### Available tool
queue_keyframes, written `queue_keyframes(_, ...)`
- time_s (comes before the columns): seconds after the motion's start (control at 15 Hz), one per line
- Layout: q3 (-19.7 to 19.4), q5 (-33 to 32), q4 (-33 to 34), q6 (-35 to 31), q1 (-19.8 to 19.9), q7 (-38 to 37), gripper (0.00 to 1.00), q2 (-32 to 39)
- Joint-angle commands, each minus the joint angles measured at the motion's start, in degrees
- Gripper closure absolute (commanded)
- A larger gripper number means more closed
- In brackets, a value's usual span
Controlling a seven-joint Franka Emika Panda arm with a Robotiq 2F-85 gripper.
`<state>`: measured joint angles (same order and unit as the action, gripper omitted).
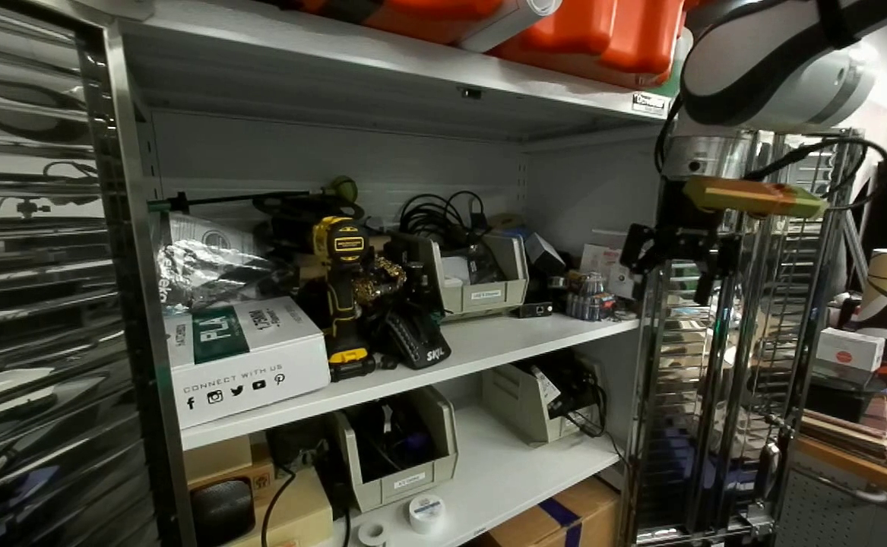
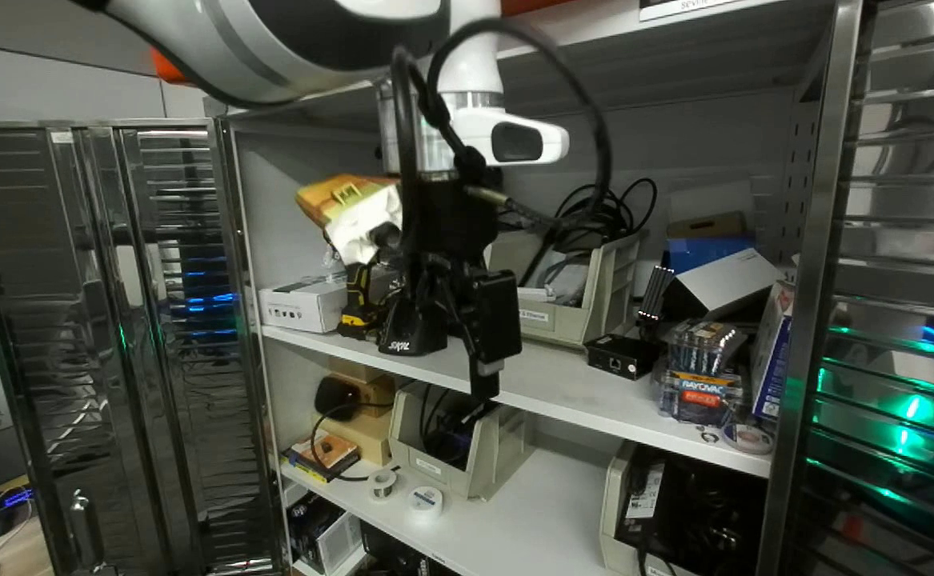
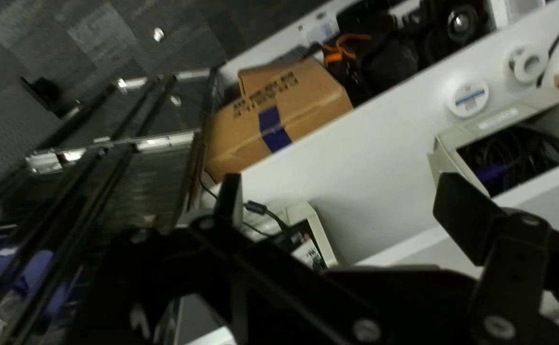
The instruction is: Put the white object on the first shelf inside the box
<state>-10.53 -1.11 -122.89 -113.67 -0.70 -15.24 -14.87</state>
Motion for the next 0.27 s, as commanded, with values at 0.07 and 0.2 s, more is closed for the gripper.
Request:
queue_keyframes(0.07,2.79,0.78,0.11,1.2,3.96,1.03,0.0,-0.55)
queue_keyframes(0.2,3.11,0.73,-0.14,0.92,4.0,0.97,0.0,0.0)
